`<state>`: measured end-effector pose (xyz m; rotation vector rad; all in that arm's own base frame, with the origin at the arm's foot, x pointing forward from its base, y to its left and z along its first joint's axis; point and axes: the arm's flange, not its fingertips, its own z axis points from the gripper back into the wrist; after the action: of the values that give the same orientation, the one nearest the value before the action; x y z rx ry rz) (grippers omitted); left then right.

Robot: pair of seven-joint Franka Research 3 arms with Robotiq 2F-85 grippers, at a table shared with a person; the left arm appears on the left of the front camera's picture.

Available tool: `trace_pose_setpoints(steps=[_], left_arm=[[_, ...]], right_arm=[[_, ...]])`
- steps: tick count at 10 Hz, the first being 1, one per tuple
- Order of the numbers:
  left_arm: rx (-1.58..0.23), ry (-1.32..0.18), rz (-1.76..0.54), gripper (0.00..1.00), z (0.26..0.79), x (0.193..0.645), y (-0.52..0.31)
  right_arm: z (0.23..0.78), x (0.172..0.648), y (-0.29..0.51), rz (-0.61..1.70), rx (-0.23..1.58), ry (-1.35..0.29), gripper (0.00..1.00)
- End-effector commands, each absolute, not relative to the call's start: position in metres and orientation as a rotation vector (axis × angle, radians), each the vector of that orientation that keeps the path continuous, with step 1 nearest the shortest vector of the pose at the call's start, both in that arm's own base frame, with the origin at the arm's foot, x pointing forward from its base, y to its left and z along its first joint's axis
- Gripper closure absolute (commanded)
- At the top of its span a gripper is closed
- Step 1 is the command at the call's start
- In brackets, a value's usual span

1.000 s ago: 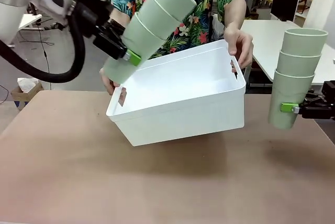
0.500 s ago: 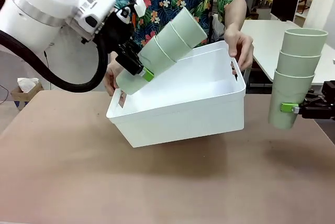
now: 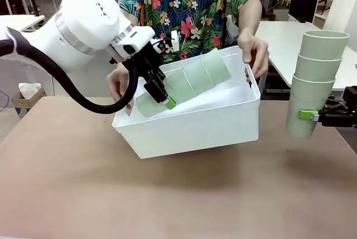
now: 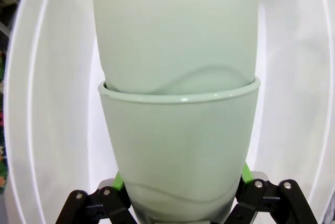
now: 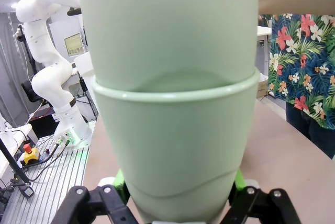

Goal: Stack the cups and store them in the basket.
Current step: Place the stack of Reusable plastic cups into the Pantry Basket.

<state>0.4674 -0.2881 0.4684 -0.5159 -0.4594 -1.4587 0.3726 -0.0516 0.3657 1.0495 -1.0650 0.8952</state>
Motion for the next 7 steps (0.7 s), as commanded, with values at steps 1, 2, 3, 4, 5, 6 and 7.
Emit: trace_pose_setpoints(steps=[1,2,3,4,5,6,7], left_arm=[[-0.464,-0.427,-1.442,0.14,0.471,0.471,-0.295],[-0.444,-0.413,-1.441,0.14,0.465,0.471,-0.298],[-0.422,-0.389,-1.442,0.14,0.458,0.469,-0.301],[-0.390,-0.366,-1.441,0.14,0.450,0.467,-0.305],[-0.379,-0.348,-1.441,0.14,0.444,0.465,-0.310],[-0.368,-0.334,-1.445,0.14,0.438,0.463,-0.315],[-0.352,-0.328,-1.446,0.14,0.434,0.462,-0.320]], right_arm=[[0.370,0.373,-0.051,0.902,1.049,-1.074,0.15],[0.370,0.373,-0.051,0.902,1.049,-1.074,0.15],[0.370,0.373,-0.051,0.902,1.049,-1.074,0.15],[0.370,0.373,-0.051,0.902,1.049,-1.074,0.15],[0.370,0.373,-0.051,0.902,1.049,-1.074,0.15],[0.370,0.373,-0.051,0.902,1.049,-1.074,0.15],[0.370,0.373,-0.051,0.902,1.049,-1.074,0.15]])
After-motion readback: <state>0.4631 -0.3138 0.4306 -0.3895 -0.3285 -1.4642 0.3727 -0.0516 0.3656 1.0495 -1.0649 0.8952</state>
